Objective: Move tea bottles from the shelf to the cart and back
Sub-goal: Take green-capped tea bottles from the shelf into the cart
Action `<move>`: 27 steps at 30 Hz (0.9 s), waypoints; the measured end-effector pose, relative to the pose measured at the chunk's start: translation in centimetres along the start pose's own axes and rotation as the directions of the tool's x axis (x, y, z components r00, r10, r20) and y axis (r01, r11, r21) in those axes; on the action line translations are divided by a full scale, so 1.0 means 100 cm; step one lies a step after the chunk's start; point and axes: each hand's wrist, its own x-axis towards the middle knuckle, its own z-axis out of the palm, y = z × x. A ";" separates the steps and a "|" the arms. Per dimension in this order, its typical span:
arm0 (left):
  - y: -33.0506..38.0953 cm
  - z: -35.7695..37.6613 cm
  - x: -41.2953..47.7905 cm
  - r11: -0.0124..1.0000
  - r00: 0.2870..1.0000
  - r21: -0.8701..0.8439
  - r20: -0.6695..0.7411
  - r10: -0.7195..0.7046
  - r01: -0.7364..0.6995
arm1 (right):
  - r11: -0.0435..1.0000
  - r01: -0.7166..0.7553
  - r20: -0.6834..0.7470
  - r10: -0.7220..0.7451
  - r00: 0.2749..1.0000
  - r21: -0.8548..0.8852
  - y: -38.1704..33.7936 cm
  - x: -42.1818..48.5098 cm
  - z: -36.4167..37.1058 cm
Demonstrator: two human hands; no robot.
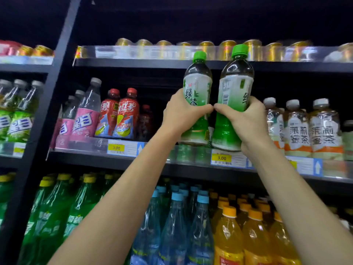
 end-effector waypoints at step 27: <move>-0.046 0.060 0.020 0.925 0.944 0.311 0.169 -0.282 0.220 | 0.904 -0.316 0.109 0.358 0.927 -0.287 0.057 0.039 -0.023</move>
